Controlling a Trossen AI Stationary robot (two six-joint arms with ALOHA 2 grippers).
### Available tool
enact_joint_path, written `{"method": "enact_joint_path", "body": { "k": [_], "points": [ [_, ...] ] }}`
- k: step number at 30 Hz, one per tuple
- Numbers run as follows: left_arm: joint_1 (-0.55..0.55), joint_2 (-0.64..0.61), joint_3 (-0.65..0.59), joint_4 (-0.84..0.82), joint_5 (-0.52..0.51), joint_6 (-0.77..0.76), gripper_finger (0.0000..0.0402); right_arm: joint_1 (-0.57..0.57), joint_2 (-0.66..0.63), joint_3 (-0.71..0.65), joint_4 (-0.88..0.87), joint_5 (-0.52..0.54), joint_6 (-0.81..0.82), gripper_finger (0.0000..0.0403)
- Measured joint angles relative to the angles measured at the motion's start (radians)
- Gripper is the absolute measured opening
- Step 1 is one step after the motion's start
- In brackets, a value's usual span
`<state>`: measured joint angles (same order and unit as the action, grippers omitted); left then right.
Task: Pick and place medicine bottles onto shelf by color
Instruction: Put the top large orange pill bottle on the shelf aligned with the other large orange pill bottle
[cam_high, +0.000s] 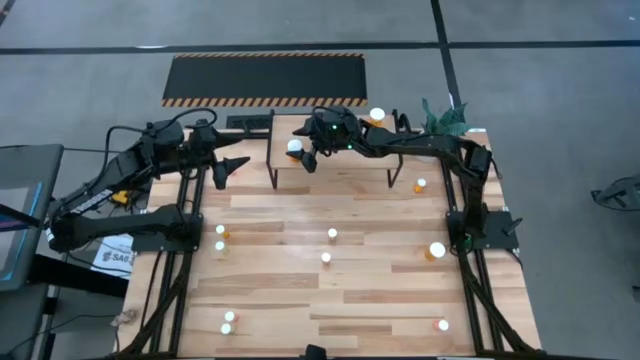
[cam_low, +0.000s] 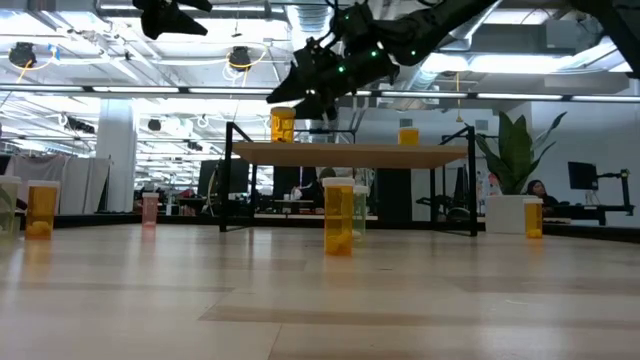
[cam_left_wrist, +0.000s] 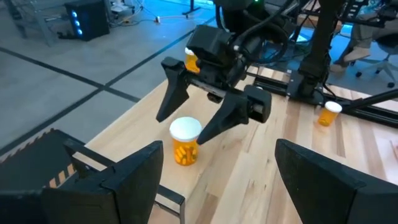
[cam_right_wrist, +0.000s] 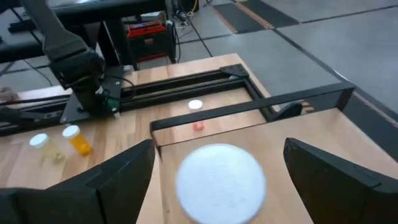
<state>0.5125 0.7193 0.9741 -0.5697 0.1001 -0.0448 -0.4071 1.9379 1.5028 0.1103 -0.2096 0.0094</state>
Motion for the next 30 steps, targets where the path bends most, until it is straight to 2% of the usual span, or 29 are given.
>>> {"method": "enact_joint_path", "body": {
  "k": [30],
  "points": [
    [-0.001, 0.0, 0.0, -0.024, 0.035, -0.031, 0.0297, -0.001, 0.001, 0.0, -0.052, 0.032, 0.044, 0.0287]
  ]
}}
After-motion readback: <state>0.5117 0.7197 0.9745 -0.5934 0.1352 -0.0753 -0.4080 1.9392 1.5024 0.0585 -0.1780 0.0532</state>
